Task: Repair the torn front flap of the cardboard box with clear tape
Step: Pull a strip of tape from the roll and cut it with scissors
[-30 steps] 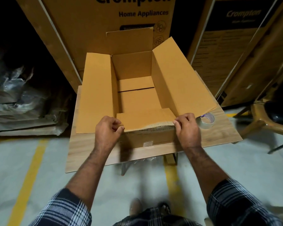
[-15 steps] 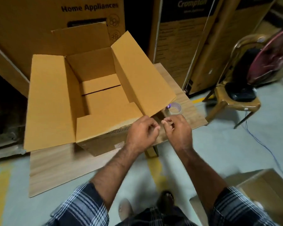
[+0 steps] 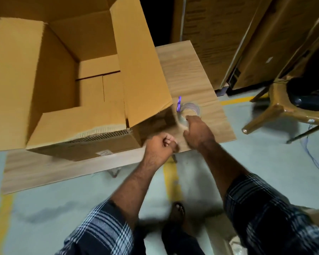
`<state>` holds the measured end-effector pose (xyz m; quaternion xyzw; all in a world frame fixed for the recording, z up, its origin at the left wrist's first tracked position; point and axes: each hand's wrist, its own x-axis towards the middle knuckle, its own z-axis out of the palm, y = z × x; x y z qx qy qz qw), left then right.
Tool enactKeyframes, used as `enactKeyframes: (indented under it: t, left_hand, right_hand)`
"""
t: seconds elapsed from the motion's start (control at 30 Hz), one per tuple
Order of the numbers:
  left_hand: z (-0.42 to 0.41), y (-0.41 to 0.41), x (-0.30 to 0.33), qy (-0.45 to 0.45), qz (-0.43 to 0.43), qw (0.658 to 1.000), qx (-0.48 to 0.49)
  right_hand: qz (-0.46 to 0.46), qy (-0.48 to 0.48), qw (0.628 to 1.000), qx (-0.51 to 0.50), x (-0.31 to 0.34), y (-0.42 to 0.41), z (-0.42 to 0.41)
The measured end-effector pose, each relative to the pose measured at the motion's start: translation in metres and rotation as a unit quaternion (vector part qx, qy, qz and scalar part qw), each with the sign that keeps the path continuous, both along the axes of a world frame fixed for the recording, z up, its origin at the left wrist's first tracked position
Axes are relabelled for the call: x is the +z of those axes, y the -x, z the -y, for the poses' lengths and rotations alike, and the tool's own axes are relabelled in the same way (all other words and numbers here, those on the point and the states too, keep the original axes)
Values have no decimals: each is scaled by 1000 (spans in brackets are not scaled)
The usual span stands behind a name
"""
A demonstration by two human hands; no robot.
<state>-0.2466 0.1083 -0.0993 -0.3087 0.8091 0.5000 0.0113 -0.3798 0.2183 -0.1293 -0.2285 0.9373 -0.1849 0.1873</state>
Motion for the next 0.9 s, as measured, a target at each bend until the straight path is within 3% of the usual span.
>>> enactKeyframes:
  t: [0.1, 0.2, 0.27, 0.33, 0.4, 0.47, 0.57, 0.6, 0.67, 0.73, 0.77, 0.87, 0.9]
  left_hand:
    - [-5, -3, -7, -65, 24, 996, 55]
    - [-9, -5, -11, -210, 56, 964, 151]
    - [-10, -4, -9, -316, 37, 927, 197]
    - [-11, -2, -4, -359, -2, 910, 209]
    - [-12, 0, 5, -383, -54, 894, 227]
    - [-10, 0, 10, -390, -92, 883, 243]
    - [-5, -2, 14, -362, -114, 901, 212]
    - [-3, -3, 14, -356, -116, 906, 197]
    - [0, -8, 20, -346, -121, 914, 172]
    - [4, -12, 26, -325, -113, 930, 131]
    - [5, -13, 29, -317, -106, 936, 110]
    - [8, -13, 34, -290, -89, 951, 66]
    - [9, -13, 35, -278, -85, 955, 60]
  right_hand:
    - [-17, -67, 997, 35, -10, 14, 1]
    - [-14, -73, 995, 59, -7, 13, -6]
    - [-6, 18, 999, 37, -2, 1, -14]
    - [77, 154, 984, -39, 12, -17, -23]
    - [211, 257, 940, -71, 27, -37, -33]
    - [286, 284, 915, -26, 37, -53, -42]
    - [363, 310, 878, -45, 38, -59, -57]
    - [383, 339, 853, -105, 39, -55, -63]
    - [435, 418, 770, -210, 40, -42, -76]
    - [493, 454, 708, -222, 43, -27, -83]
    - [507, 437, 717, -194, 49, -22, -83]
    - [462, 296, 835, -49, 64, -19, -66]
    - [444, 267, 855, -12, 67, -20, -60]
